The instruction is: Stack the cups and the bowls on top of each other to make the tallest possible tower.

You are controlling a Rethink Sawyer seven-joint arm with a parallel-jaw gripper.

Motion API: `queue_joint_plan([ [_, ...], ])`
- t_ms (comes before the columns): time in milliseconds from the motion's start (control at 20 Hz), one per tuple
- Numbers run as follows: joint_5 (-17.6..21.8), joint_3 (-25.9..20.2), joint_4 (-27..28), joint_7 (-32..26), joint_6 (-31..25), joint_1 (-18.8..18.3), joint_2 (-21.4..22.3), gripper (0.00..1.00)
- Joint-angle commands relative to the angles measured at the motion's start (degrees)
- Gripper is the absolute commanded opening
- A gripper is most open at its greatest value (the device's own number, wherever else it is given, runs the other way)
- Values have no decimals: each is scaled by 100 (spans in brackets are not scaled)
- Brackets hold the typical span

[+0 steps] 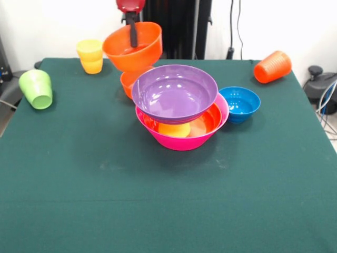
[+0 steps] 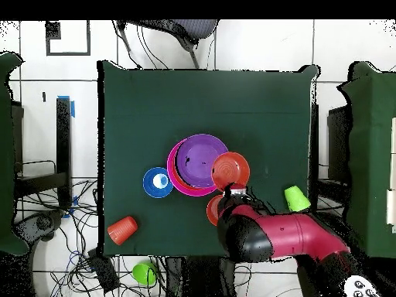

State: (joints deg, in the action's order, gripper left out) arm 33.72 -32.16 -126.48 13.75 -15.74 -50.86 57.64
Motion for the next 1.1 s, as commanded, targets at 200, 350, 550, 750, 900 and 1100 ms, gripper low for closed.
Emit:
queue_joint_plan([
  [200,179,516,-372,1688,552,737,-49,0],
  [350,202,739,-342,1795,690,976,-93,0],
  [550,253,981,-324,1813,873,1165,-167,0],
  [750,245,1113,-270,1748,866,1229,-190,0],
  [900,221,1170,-257,1753,894,1292,-190,0],
  [1100,395,1391,-162,1756,1180,1395,-335,0],
])
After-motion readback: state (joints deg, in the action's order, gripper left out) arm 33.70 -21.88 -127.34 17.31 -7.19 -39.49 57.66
